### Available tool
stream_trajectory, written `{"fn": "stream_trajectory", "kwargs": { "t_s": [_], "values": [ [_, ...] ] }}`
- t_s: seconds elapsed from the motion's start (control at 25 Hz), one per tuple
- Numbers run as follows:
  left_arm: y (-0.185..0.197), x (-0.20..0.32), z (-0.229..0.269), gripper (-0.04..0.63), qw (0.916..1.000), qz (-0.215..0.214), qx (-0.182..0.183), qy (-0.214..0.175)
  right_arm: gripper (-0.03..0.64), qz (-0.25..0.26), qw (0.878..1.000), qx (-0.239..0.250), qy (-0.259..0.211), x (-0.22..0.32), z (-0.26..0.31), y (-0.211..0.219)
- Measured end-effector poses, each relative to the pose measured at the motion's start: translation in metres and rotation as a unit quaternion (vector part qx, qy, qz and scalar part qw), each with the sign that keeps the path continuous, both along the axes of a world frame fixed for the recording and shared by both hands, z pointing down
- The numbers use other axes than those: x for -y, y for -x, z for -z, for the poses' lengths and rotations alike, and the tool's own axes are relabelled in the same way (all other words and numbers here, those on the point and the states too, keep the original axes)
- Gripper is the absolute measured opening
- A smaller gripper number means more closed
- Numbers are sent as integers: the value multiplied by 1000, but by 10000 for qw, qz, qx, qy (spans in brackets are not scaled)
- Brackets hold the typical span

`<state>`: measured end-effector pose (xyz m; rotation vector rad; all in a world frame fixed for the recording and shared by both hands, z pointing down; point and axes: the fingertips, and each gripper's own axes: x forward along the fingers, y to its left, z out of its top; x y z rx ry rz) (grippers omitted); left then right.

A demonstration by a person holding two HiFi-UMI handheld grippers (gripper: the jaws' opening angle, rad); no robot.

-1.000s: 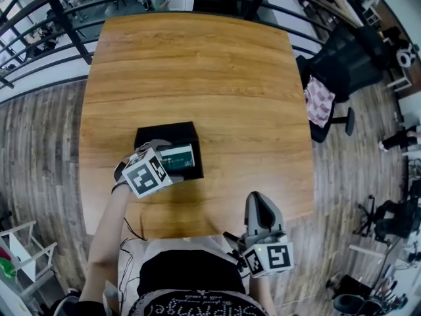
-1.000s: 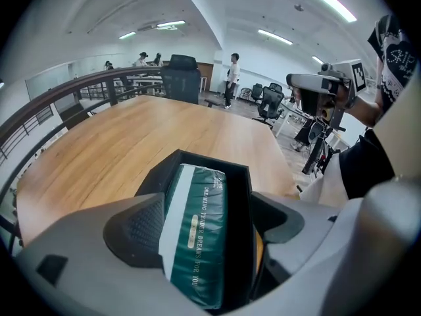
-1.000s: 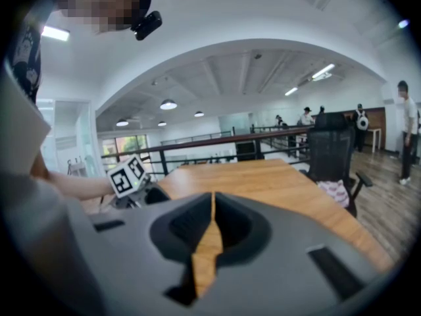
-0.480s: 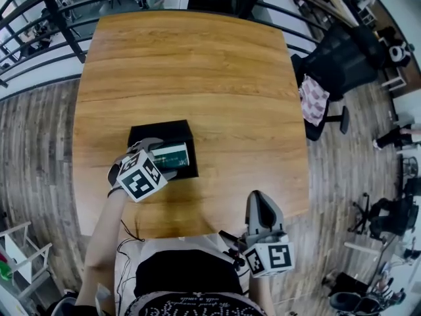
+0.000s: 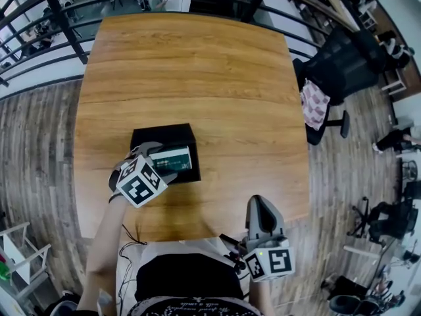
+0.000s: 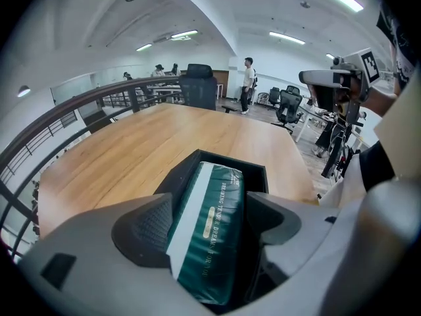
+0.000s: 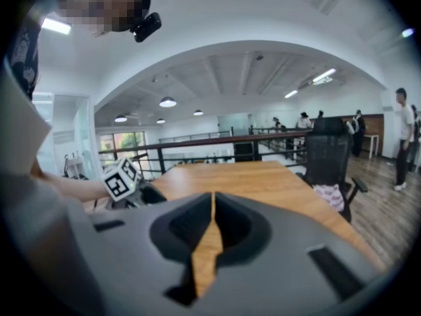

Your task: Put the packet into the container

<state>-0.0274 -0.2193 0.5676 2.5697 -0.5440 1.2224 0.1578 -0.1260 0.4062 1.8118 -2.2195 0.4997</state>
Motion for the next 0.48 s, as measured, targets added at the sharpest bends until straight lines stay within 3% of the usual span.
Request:
{"fn": "stream_trajectory", "kwargs": {
  "t_s": [0.04, 0.12, 0.48],
  "values": [
    [1, 2, 2, 368, 10000, 66, -21, -55, 38, -7, 10000, -8, -9, -1, 1, 0],
    [4, 8, 6, 264, 9994, 242, -60, -225, 38, -23, 10000, -20, -30, -1, 2, 0],
    [18, 27, 31, 82, 9910, 909, -440, -882, 38, -104, 9998, -84, -137, -9, 8, 5]
  ]
}}
